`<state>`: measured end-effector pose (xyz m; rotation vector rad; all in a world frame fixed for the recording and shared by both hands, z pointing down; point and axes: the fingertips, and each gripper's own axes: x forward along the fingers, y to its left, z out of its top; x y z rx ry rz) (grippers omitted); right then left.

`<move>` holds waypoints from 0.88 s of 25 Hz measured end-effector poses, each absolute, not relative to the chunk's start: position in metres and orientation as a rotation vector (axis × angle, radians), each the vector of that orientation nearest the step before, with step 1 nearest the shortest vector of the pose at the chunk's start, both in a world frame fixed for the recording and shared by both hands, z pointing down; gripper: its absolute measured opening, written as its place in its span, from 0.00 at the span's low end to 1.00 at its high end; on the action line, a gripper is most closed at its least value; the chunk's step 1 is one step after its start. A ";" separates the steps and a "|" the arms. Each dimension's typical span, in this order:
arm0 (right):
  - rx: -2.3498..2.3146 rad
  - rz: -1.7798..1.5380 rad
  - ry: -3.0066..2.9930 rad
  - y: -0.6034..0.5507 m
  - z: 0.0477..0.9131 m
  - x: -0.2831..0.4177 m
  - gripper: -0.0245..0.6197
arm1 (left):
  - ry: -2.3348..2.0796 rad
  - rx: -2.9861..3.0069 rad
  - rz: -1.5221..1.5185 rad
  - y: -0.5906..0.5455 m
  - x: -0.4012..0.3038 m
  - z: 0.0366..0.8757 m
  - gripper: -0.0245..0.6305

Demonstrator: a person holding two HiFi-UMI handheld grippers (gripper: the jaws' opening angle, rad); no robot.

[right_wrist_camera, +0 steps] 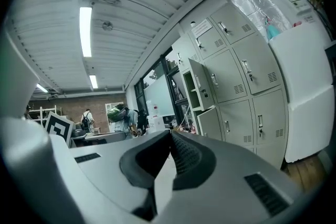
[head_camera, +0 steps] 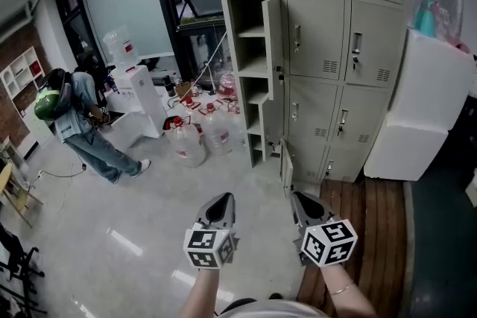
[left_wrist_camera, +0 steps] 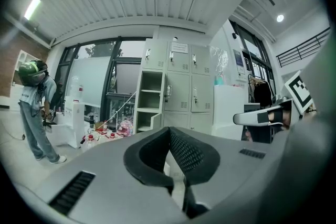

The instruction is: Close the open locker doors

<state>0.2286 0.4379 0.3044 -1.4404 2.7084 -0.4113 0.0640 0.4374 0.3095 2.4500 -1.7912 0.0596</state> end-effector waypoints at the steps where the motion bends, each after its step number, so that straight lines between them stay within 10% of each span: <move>1: -1.439 -0.414 2.697 0.436 0.303 0.232 0.05 | -1.799 2.450 0.061 0.436 0.064 0.310 0.07; 22: -1.421 -0.358 2.639 0.278 0.280 0.217 0.20 | -1.887 2.425 0.104 0.293 0.014 0.304 0.07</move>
